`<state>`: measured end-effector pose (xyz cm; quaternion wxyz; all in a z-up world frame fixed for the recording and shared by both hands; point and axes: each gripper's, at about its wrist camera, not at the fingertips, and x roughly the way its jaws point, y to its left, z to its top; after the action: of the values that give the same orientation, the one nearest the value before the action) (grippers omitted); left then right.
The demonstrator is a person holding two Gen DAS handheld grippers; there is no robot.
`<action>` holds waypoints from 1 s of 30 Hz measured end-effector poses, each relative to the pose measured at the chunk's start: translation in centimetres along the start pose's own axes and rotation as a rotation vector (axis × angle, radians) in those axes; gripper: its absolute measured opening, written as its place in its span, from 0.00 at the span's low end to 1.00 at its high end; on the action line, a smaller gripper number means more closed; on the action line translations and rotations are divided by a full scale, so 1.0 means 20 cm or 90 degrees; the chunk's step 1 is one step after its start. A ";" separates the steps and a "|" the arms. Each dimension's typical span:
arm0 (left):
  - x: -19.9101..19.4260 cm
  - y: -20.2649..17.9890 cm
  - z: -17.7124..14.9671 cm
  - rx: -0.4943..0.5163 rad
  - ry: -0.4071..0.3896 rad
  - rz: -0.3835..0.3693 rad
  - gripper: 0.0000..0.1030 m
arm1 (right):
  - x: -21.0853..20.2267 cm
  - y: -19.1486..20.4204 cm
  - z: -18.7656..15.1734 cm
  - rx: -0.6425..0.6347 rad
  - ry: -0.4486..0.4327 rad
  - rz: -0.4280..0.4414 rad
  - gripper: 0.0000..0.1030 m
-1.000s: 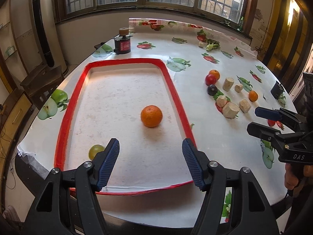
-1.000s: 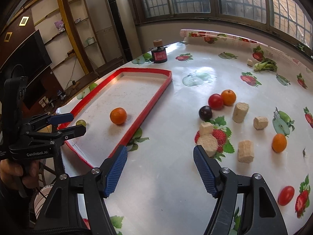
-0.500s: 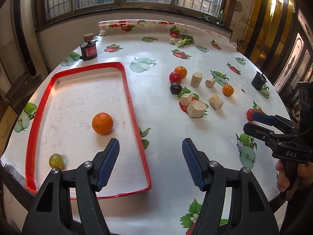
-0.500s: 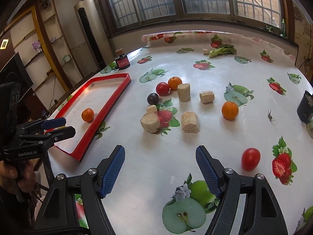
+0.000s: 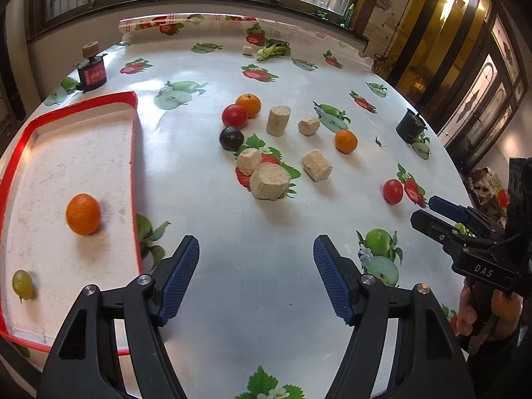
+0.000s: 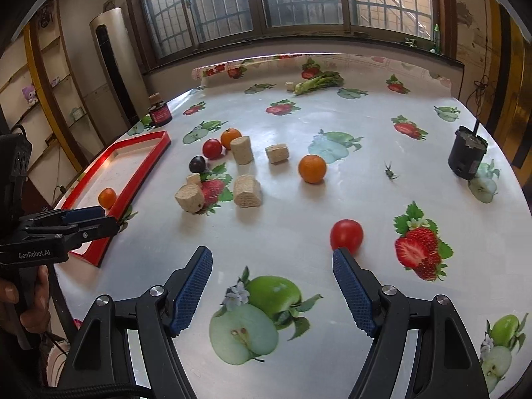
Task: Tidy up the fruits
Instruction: 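Move both tools back toward the fruits and blocks on the table, then grasp the round beige block with the left tool while the right tool grasps the red tomato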
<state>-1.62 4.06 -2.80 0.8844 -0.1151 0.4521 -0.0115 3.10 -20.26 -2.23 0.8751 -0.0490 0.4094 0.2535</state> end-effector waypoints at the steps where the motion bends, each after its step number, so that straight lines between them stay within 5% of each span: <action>1: 0.02 -0.01 0.01 0.003 0.001 0.002 0.69 | 0.01 -0.04 0.00 0.014 0.005 -0.015 0.78; 5: 0.08 -0.04 0.05 0.004 0.009 -0.001 0.69 | 0.05 -0.13 0.00 0.031 0.024 -0.067 0.75; 8: 0.12 -0.05 0.08 -0.002 0.012 0.009 0.69 | 0.10 -0.14 0.01 0.021 0.033 -0.079 0.62; 22: 0.39 -0.05 0.20 -0.017 0.039 0.039 0.68 | 0.30 -0.17 0.09 0.022 0.053 -0.125 0.56; 25: 0.42 -0.08 0.21 0.005 0.026 0.047 0.48 | 0.33 -0.18 0.08 0.023 0.061 -0.118 0.41; 26: 0.42 -0.08 0.21 0.009 0.023 0.045 0.33 | 0.35 -0.18 0.08 0.021 0.065 -0.115 0.39; 30: 0.41 -0.05 0.21 -0.002 0.023 0.019 0.34 | 0.34 -0.18 0.07 0.019 0.053 -0.108 0.31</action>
<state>6.66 2.82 -6.70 0.8760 -0.1096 0.4696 0.0001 9.36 -20.17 -6.79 0.8762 -0.0809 0.4436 0.1702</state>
